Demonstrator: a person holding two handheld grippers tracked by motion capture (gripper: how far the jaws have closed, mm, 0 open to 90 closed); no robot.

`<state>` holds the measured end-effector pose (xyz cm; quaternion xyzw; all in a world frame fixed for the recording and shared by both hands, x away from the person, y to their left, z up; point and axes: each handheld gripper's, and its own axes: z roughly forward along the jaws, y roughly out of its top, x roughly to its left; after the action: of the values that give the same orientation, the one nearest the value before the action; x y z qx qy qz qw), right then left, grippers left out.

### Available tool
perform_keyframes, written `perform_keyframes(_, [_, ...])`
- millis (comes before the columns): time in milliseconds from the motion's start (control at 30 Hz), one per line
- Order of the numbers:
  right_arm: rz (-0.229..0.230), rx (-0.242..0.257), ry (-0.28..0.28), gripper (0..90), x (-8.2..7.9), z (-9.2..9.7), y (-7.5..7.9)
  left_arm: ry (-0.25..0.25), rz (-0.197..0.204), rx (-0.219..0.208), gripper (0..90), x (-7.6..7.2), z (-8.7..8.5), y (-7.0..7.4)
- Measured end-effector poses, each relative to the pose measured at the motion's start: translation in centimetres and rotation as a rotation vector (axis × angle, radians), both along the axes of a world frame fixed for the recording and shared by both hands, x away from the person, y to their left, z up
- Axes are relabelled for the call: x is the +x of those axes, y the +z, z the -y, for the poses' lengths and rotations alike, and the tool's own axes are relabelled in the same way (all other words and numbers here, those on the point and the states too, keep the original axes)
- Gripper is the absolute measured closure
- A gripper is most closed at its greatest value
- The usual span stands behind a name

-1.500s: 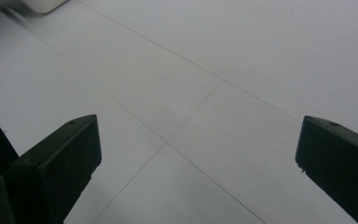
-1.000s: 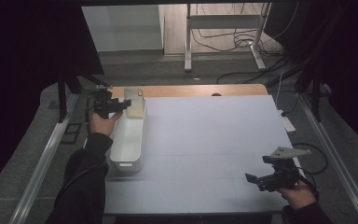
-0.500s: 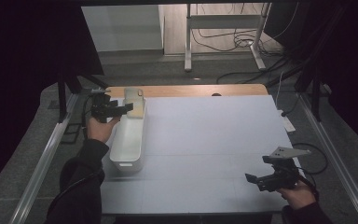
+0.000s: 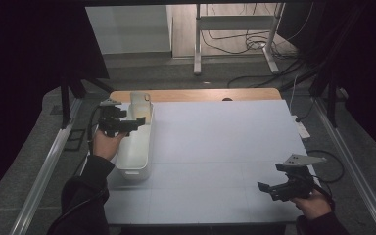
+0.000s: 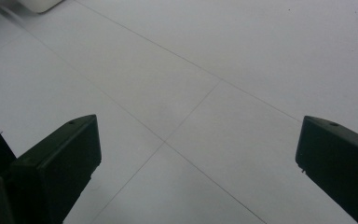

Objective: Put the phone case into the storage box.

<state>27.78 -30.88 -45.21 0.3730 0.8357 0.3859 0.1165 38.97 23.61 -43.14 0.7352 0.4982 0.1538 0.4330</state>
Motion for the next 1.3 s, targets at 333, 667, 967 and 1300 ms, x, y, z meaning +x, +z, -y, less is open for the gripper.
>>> perform_keyframes(333, [0.000, 0.003, 0.002, 0.0, 0.0, 0.0, 0.0, -0.019, 0.013, 0.046, 6.7, -1.6, 0.8, -0.3])
perform_keyframes(667, [-0.001, 0.007, 0.005, 0.0, 0.0, 0.0, 0.0, -0.006, 0.021, 0.027, 6.3, -3.5, 0.5, -0.6])
perform_keyframes(967, [0.000, 0.012, 0.004, 0.0, 0.0, 0.1, 0.0, -0.006, 0.039, 0.005, 6.4, -5.3, 0.3, -0.7])
perform_keyframes(1300, [0.000, 0.011, -0.015, 0.0, 0.0, 0.1, 0.0, -0.011, 0.051, -0.046, 5.8, -7.5, -0.3, -0.8])
